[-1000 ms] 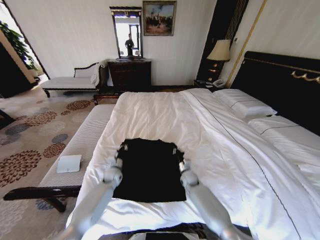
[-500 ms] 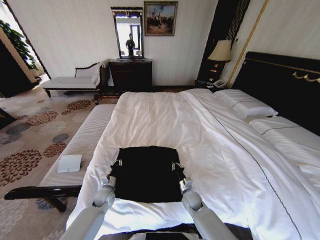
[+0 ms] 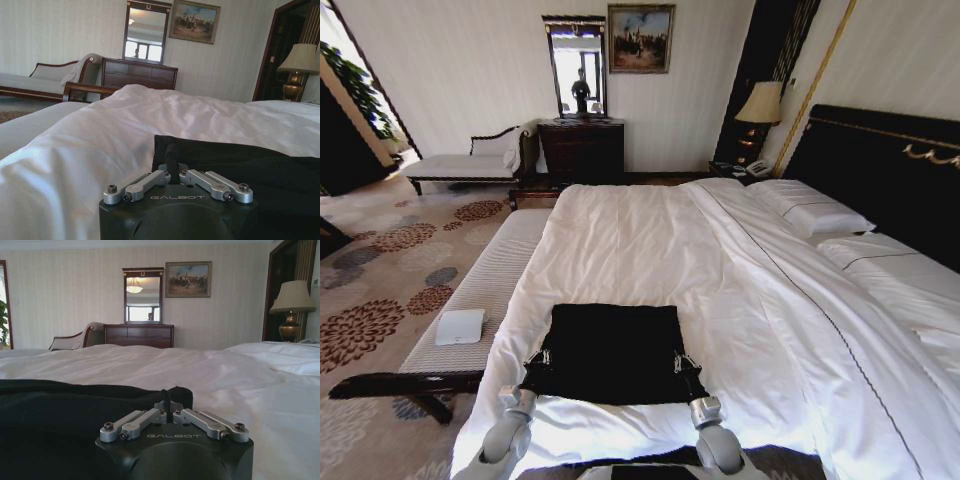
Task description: Fold the clothes on the bed.
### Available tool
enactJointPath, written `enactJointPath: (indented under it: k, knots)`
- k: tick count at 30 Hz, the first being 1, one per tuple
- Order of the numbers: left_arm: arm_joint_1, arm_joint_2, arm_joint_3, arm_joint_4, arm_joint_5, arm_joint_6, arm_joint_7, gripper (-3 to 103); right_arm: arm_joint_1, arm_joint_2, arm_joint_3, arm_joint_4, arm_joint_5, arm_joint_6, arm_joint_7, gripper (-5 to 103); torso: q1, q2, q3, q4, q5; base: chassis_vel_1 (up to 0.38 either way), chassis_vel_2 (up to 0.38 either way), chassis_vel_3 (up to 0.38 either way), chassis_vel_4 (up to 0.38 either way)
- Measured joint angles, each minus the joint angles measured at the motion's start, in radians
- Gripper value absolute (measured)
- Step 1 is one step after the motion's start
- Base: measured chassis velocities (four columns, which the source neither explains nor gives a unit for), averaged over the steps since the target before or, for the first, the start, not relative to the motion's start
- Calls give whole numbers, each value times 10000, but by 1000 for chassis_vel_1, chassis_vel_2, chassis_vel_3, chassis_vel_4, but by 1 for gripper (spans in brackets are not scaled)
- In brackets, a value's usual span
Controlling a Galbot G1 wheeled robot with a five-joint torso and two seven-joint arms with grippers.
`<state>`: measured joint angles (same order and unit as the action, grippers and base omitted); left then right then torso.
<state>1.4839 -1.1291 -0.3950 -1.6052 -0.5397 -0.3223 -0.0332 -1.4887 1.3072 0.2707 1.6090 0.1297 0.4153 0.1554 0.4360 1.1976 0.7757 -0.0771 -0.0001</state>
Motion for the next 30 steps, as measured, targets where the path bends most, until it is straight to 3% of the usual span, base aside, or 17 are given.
enactJointPath:
  k: [8,14,30]
  knots:
    - [150,-6,-140,-215,-14,-45,21,2,-842,48,249,634,-139,777,13,1,1,-1,0,0,0,0,0,0,0]
    - [135,-29,79,-149,189,-181,18,2,-1080,116,373,65,-496,1446,16,1,0,-1,0,0,1,0,0,0,0]
    - [447,51,-2,-110,371,-361,103,2,-1299,136,202,-58,-541,1588,32,1,2,-2,1,-1,0,0,0,0,0]
